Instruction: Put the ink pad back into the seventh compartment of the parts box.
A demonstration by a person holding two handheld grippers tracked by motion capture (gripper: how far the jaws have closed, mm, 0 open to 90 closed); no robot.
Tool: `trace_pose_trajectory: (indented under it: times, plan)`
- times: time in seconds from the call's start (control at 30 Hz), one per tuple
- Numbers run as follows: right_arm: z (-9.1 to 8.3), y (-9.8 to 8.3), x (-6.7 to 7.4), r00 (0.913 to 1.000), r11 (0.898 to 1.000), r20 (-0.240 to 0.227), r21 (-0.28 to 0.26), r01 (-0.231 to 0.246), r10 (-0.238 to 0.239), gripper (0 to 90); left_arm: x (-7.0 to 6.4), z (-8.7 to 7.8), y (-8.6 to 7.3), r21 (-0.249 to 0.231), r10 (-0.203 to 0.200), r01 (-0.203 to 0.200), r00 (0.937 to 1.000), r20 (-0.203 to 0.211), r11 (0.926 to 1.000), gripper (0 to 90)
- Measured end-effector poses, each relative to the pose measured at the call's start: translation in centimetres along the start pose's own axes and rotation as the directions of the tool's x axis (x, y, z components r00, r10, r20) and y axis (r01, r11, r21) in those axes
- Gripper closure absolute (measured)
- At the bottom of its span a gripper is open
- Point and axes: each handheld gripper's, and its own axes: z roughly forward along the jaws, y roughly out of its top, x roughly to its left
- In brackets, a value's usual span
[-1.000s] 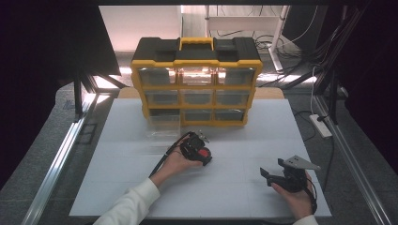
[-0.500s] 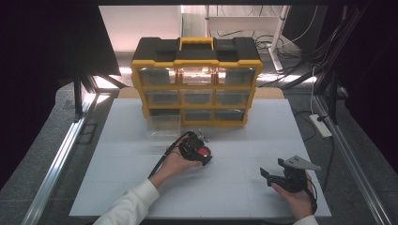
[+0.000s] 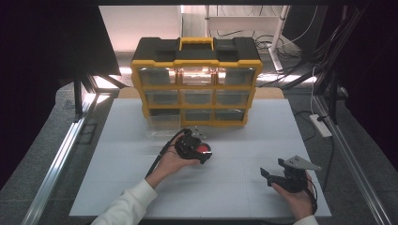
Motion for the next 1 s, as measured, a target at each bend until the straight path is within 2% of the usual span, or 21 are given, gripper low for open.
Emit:
trace_pose_trajectory:
  times: [0.57, 1.0]
  plan:
    - [0.0, 0.0, 0.0, 1.0, 1.0, 0.006, 0.002, 0.001, -0.001, 17.0, -0.5, -2.8, 0.2, -0.074, 0.006, -0.004, 0.9995, 0.031, 0.9973, 30.0]
    - [0.0, 0.0, 0.0, 1.0, 1.0, 0.007, 0.004, 0.002, -0.002, 17.0, -0.3, -4.4, 0.4, -0.113, 0.003, 0.001, 0.9993, 0.036, 0.9936, 30.0]
